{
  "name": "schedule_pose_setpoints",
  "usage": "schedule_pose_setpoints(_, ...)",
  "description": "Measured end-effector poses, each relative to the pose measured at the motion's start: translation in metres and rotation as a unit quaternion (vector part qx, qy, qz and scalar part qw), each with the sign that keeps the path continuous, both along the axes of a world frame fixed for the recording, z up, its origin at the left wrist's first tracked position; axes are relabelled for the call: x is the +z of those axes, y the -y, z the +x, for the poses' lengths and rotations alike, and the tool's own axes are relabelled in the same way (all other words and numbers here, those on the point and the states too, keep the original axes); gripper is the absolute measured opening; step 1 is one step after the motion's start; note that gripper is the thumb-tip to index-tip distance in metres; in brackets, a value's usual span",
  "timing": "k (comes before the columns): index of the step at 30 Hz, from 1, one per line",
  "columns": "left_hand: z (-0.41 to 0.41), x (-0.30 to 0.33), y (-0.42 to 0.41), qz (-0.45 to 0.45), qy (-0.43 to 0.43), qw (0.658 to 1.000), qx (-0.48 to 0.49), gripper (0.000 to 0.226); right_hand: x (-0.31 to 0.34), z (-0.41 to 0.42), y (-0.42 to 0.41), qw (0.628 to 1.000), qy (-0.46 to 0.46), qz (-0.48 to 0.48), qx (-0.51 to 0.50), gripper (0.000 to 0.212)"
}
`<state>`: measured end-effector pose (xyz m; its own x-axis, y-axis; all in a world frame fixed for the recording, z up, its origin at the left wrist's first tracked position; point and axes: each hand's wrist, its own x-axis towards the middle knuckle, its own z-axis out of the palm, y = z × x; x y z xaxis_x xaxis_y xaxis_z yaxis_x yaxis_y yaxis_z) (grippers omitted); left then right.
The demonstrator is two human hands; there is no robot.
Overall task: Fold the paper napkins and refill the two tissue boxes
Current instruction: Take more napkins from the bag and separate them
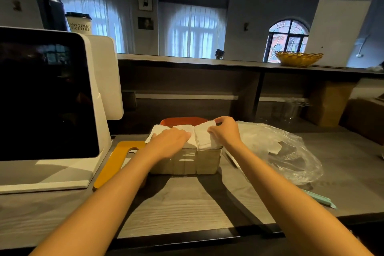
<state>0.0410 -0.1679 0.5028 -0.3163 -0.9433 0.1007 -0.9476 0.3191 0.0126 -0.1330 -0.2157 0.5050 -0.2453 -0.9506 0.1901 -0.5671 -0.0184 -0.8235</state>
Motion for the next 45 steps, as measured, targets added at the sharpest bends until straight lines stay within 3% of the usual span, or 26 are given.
schedule_pose_setpoints(4, -0.001, 0.003, -0.006, -0.002, -0.025, 1.000, 0.003, 0.017, -0.007, 0.012, -0.007, 0.992, -0.109, -0.047, -0.043, 0.041)
schedule_pose_setpoints(7, 0.003, 0.009, -0.010, -0.064, -0.027, 0.998, 0.007, 0.017, -0.008, 0.016, -0.009, 0.975, -0.198, -0.089, -0.052, 0.046)
schedule_pose_setpoints(9, 0.012, 0.011, -0.009, -0.095, -0.033, 0.995, 0.026, 0.010, -0.006, 0.013, -0.010, 0.975, -0.191, -0.114, -0.015, 0.040)
schedule_pose_setpoints(12, 0.026, 0.009, -0.008, -0.031, -0.056, 0.997, 0.053, 0.018, -0.005, 0.006, -0.019, 0.957, -0.228, -0.156, 0.082, 0.035)
schedule_pose_setpoints(15, 0.027, 0.001, -0.014, 0.010, -0.052, 0.998, 0.030, 0.039, -0.013, 0.010, -0.033, 0.927, -0.304, -0.097, 0.198, 0.052)
schedule_pose_setpoints(19, 0.027, -0.008, -0.014, 0.027, -0.019, 0.999, 0.041, 0.047, -0.018, 0.014, -0.037, 0.875, -0.417, -0.015, 0.243, 0.059)
schedule_pose_setpoints(27, 0.014, -0.003, -0.028, 0.088, -0.022, 0.993, 0.068, 0.050, -0.006, 0.007, -0.030, 0.862, -0.399, 0.106, 0.293, 0.066)
schedule_pose_setpoints(30, 0.013, 0.002, -0.028, 0.118, -0.017, 0.990, 0.081, 0.051, 0.003, 0.012, -0.034, 0.860, -0.370, 0.150, 0.317, 0.064)
schedule_pose_setpoints(33, 0.017, 0.005, -0.028, 0.136, -0.067, 0.984, 0.093, 0.052, 0.011, 0.012, -0.041, 0.880, -0.309, 0.168, 0.320, 0.062)
schedule_pose_setpoints(38, 0.028, 0.014, -0.040, 0.037, -0.333, 0.938, 0.086, 0.048, 0.006, 0.007, -0.056, 0.944, -0.206, -0.010, 0.255, 0.051)
schedule_pose_setpoints(41, 0.035, 0.022, -0.053, -0.012, -0.469, 0.880, 0.068, 0.053, 0.005, 0.029, -0.070, 0.966, -0.054, -0.124, 0.221, 0.048)
schedule_pose_setpoints(43, 0.041, 0.020, -0.066, -0.044, -0.513, 0.853, 0.085, 0.057, 0.007, 0.055, -0.091, 0.964, 0.070, -0.158, 0.202, 0.055)
schedule_pose_setpoints(45, 0.051, 0.008, -0.080, -0.051, -0.541, 0.834, 0.096, 0.059, 0.001, 0.082, -0.118, 0.953, 0.160, -0.168, 0.195, 0.048)
